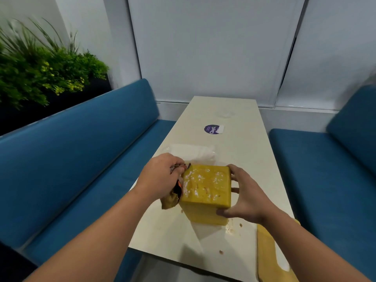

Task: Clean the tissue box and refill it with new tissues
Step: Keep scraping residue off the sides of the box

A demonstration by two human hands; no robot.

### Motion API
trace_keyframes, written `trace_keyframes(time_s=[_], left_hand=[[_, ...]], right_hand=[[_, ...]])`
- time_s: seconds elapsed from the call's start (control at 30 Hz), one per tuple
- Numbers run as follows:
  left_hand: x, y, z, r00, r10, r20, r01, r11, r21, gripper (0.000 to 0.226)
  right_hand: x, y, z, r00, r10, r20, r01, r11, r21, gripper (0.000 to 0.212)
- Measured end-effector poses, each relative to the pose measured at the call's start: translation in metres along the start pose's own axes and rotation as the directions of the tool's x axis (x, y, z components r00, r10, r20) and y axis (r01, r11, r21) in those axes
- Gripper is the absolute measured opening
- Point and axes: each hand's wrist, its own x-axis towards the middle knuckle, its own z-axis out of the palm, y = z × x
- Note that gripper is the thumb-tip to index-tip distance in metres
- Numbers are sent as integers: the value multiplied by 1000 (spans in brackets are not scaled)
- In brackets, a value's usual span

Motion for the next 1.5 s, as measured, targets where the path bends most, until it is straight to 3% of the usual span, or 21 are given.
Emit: trace_keyframes(time_s=[0.23,0.4,0.53,0.93,1.1,1.27,1.5], left_hand=[[18,21,3,951,241,194,-280,937,208,23],[31,55,15,885,314,345,-405,884,235,26],[32,85,32,835,388,389,-495,839,225,28],[23,27,-13,857,343,384,-451,860,238,23],[24,46,4,860,354,367,-460,850,258,27],[23,89,34,818,419,393,-529,817,230,29],[22,54,6,814,387,434,-529,802,277,29]], right_hand=[[-9,10,-6,1000,22,0,-22,999,24,114],[-11,11,-6,1000,10,2,-10,1000,-2,116],[-11,10,-4,1000,4,-5,-4,1000,18,115],[-8,7,-3,999,-32,5,32,996,-79,119],[-10,12,-5,1000,-25,6,25,998,-54,117],[-12,11,-3,999,-53,-4,53,998,-28,110],[-9,12,-2,999,-32,7,32,996,-81,118]])
